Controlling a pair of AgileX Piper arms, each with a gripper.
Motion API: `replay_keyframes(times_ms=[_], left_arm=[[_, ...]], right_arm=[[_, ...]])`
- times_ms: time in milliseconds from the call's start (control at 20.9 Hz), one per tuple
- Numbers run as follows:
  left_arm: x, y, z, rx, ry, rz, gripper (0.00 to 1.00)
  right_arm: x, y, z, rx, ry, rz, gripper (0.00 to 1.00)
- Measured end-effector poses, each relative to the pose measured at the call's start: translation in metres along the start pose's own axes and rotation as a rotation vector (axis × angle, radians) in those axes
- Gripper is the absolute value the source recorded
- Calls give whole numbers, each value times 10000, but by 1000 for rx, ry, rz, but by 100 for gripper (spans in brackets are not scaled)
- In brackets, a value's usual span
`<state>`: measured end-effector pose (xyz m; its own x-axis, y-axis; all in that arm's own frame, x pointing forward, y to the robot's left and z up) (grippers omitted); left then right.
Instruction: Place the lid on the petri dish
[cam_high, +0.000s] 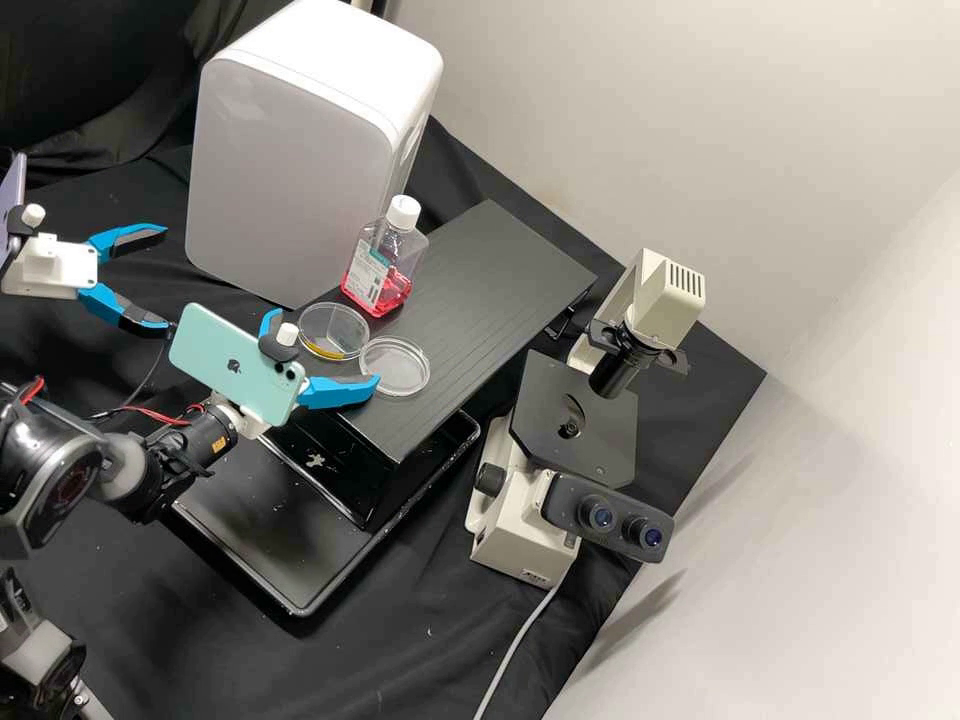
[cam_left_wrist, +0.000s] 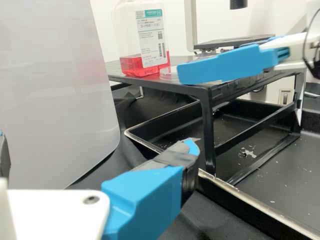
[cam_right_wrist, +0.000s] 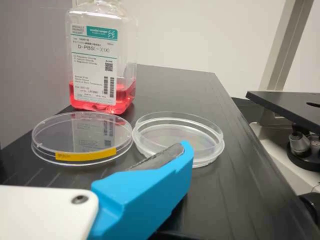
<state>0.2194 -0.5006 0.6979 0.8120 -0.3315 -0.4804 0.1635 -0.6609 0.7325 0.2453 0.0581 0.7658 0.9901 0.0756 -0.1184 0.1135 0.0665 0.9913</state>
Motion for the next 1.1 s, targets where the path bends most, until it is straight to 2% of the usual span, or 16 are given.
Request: replay_keyframes(times_ms=[191,478,621,812,1099], left_arm=[[0,0,0,0,0,0,100],[0,0,0,0,0,0,100],[0,0,0,0,0,0,100],[0,0,0,0,0,0,100],[0,0,0,0,0,0,100]], right_arm=[[77,-42,-21,3,5,-4,100],[165,-78,-55,-15,12,-8,100],[170,-110,-106,-8,23,-15,100],[188,-155,-191,-28,48,-34,100],[237,-193,-182,-37,42,-43,100]])
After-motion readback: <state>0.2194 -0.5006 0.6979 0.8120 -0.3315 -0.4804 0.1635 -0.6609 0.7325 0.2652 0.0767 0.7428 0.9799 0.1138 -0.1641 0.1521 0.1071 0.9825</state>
